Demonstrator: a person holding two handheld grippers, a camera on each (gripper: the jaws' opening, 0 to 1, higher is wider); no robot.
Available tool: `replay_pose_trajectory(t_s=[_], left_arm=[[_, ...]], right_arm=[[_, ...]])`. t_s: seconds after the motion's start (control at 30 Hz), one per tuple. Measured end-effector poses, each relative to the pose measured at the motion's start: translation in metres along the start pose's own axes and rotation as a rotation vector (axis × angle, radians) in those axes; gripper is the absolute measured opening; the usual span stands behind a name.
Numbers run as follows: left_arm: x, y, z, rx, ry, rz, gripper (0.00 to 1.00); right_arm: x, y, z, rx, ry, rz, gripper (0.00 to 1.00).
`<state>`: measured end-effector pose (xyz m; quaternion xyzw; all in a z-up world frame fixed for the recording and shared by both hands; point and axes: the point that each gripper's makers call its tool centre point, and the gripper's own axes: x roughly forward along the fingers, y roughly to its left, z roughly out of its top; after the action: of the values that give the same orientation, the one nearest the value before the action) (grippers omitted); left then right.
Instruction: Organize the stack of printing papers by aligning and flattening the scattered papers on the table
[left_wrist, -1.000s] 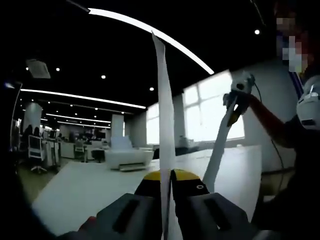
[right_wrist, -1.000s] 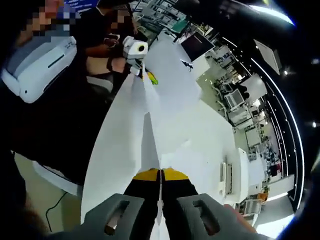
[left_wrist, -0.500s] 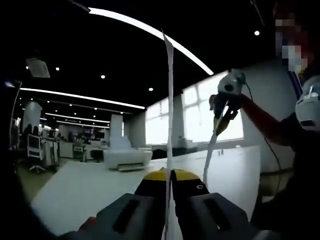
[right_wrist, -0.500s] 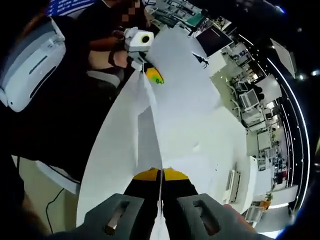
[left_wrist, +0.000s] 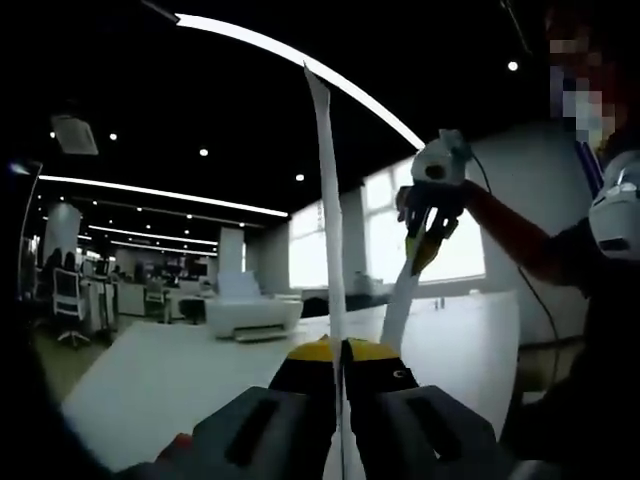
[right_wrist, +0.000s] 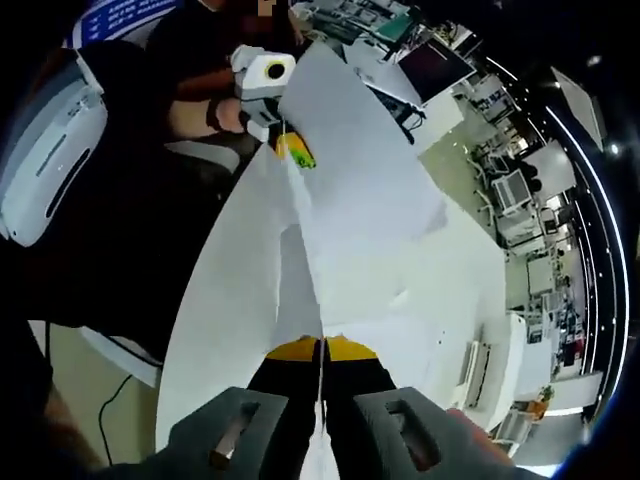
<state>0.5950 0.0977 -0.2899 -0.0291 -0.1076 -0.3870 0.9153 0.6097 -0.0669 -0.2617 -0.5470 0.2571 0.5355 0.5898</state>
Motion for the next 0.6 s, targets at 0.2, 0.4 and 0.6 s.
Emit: replay_pose_trajectory(t_s=[0.2,0.4,0.6], left_arm=[[0.000,0.002,-0.002,-0.008,0.001,-0.005,0.06],[-0.001,0.002,-0.001,-0.012,0.002,-0.015,0.06],[-0.002,0.000,-0.002,-0.016,0.001,-0.027,0.06]], right_arm=[[0.002,0.004,0.008,0.000,-0.021,0.019,0.00],[0.006,0.001,0.015,0.008,-0.024,0.038,0.00],[0.010,0.001,0.017,0.013,-0.022,0.051,0.00]])
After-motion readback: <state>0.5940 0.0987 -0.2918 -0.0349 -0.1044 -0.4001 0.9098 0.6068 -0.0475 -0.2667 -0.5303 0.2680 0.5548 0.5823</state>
